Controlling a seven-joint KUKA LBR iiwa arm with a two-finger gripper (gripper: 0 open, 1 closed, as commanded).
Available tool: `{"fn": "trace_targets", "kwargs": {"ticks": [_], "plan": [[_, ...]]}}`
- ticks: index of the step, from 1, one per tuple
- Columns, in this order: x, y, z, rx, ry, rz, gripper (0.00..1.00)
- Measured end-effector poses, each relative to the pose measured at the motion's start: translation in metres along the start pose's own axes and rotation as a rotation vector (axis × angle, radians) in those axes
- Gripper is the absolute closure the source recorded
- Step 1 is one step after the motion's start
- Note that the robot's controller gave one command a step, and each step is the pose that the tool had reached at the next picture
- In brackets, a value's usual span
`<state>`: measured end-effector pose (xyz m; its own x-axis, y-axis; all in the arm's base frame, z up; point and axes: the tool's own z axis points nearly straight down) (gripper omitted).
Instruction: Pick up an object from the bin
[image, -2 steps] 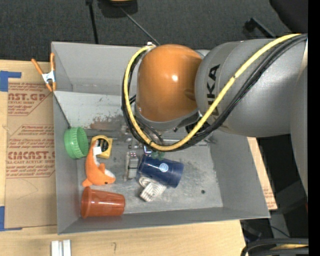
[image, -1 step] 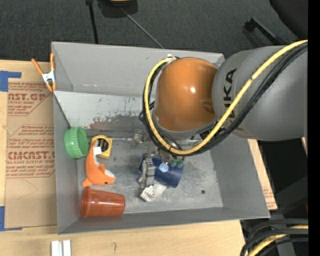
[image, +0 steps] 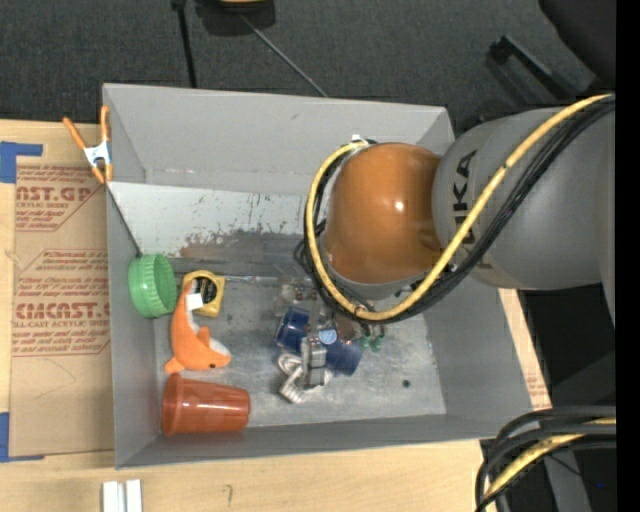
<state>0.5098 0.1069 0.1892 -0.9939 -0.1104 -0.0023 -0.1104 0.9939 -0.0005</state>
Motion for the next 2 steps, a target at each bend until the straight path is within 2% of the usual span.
{"fn": "trace_targets", "kwargs": {"ticks": [1,2], "plan": [[0.009,-0.033,0.027,-0.001,0.001,0.11,0.0],[-0.006,-0.044,0.059,-0.001,-0.003,-0.019,0.0]]}}
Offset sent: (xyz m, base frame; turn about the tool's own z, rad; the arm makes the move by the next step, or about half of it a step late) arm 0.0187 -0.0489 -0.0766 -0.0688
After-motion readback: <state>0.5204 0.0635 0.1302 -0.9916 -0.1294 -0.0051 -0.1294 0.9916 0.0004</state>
